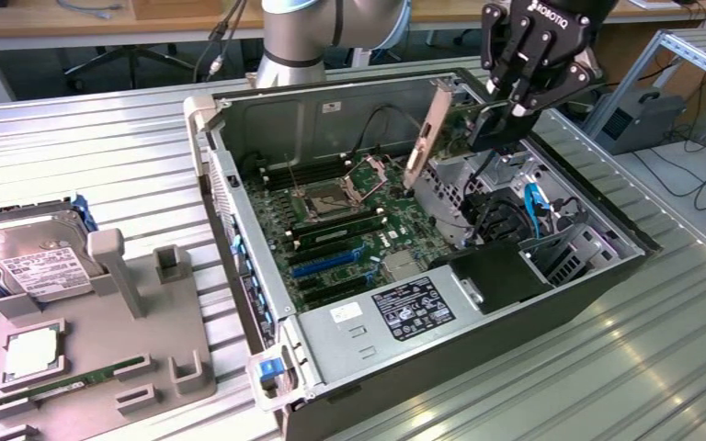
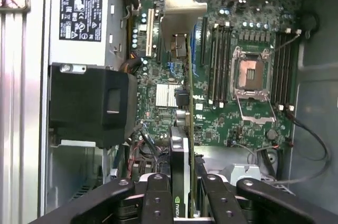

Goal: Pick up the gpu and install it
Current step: 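Insert the gpu into the slot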

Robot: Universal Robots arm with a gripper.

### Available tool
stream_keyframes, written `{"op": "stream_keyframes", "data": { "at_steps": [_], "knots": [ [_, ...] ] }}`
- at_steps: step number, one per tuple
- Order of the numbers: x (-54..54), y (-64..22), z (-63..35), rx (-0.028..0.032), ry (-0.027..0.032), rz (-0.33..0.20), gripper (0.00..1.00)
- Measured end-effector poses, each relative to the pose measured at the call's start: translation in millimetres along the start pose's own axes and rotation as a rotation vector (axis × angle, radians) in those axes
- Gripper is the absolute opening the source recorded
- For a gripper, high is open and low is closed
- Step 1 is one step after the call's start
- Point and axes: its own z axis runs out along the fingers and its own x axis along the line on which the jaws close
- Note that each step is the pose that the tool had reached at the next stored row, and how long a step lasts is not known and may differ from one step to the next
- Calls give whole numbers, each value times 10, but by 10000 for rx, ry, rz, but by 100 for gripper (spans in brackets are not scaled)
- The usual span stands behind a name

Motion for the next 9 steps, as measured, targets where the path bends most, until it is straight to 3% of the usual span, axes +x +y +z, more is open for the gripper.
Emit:
{"op": "stream_keyframes", "data": {
  "at_steps": [2, 6, 9],
  "knots": [
    [0, 0, 4, 7, -11, 424, 27],
    [-2, 61, 12, 12, -21, 657, 27],
    [-9, 243, 36, 13, -22, 712, 27]
  ]
}}
